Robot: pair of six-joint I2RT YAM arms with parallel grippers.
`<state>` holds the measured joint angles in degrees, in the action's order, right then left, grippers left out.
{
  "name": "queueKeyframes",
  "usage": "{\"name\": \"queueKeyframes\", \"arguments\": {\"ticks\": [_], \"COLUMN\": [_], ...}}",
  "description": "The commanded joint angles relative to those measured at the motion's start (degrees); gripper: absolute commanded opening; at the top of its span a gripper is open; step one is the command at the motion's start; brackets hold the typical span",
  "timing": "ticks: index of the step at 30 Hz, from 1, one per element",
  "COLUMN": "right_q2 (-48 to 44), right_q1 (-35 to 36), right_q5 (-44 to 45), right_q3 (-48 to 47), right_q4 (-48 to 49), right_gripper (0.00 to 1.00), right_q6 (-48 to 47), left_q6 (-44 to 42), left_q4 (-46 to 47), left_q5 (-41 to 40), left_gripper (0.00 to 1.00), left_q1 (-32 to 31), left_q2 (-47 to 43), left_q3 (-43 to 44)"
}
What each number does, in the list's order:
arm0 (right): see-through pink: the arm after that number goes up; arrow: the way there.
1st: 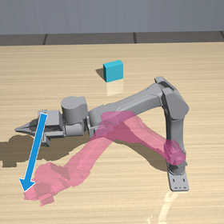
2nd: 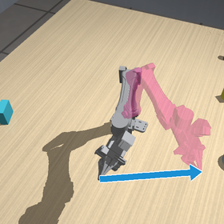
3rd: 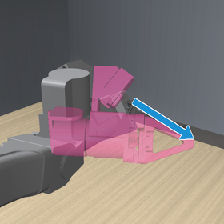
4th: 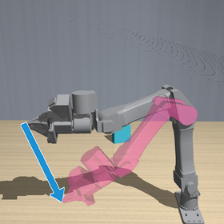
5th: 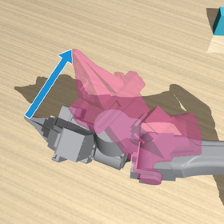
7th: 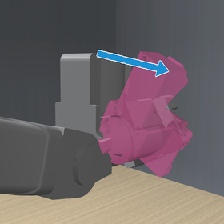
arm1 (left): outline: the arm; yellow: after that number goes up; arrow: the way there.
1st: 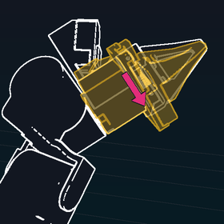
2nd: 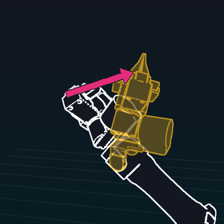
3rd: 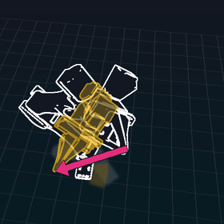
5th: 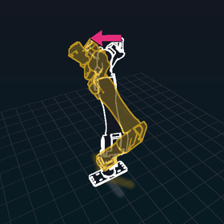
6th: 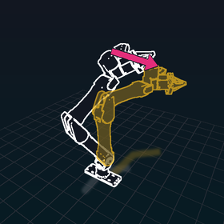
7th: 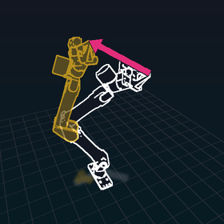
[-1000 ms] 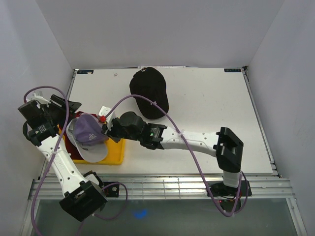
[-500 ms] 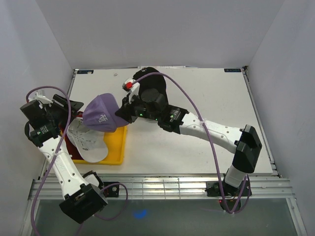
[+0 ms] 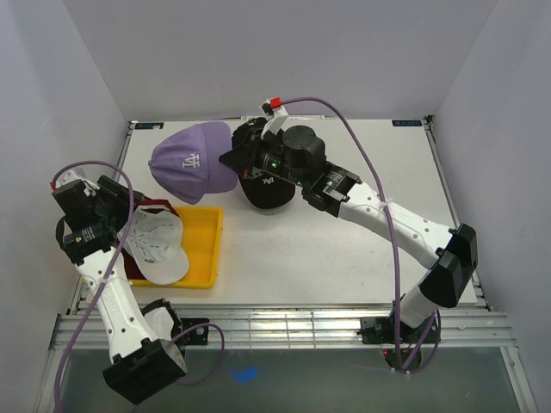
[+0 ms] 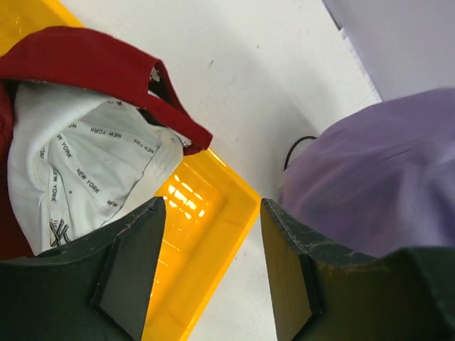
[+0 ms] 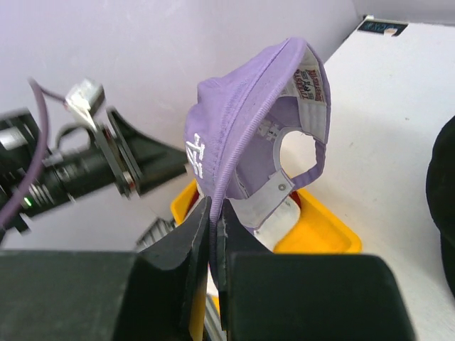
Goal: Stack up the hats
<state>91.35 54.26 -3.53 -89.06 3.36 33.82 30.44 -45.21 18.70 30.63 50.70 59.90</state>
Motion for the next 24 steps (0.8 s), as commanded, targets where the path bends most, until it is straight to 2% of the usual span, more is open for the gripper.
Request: {"name": "queueKeyframes", "arguments": {"ticks": [1,6,11,16,24], "right_q2": [-1.88,-2.84,-4.34,-3.37,-0.82], "right_q1": [-1.43,-3.46,-5.04,-5.39,-8.38], "right_q5": [8.6,18.98,31.29,41.38,41.76], "right_q3": [-3.76,-2.71,3.8,4.51,8.62], "right_q4": [8.58,14.21,23.08,25.82,29.15], "right_gripper": [0.08,0.08,0.08,0.08,0.08], "right_q6": [9.21,16.44,24.44,28.4,36.92], "left_q6": [-0.2,-0.02,-0.55,-0.9,-0.73], "left_q4": [-1.28,-1.02,-0.32,0.65,2.32], "left_q5": [-5.51,-6.22,-6.83,-7.18,-5.25], "left_gripper": [0.66,0.65,0.65,0.65,0.65], "left_q1": [-2.85,-7.6,-12.16,-15.16,-17.53], "left_q2": [-2.17,-2.97,-2.1,-2.01,-3.15], "left_q3": [-3.02,-6.11,-7.16,-9.1,-12.44]}}
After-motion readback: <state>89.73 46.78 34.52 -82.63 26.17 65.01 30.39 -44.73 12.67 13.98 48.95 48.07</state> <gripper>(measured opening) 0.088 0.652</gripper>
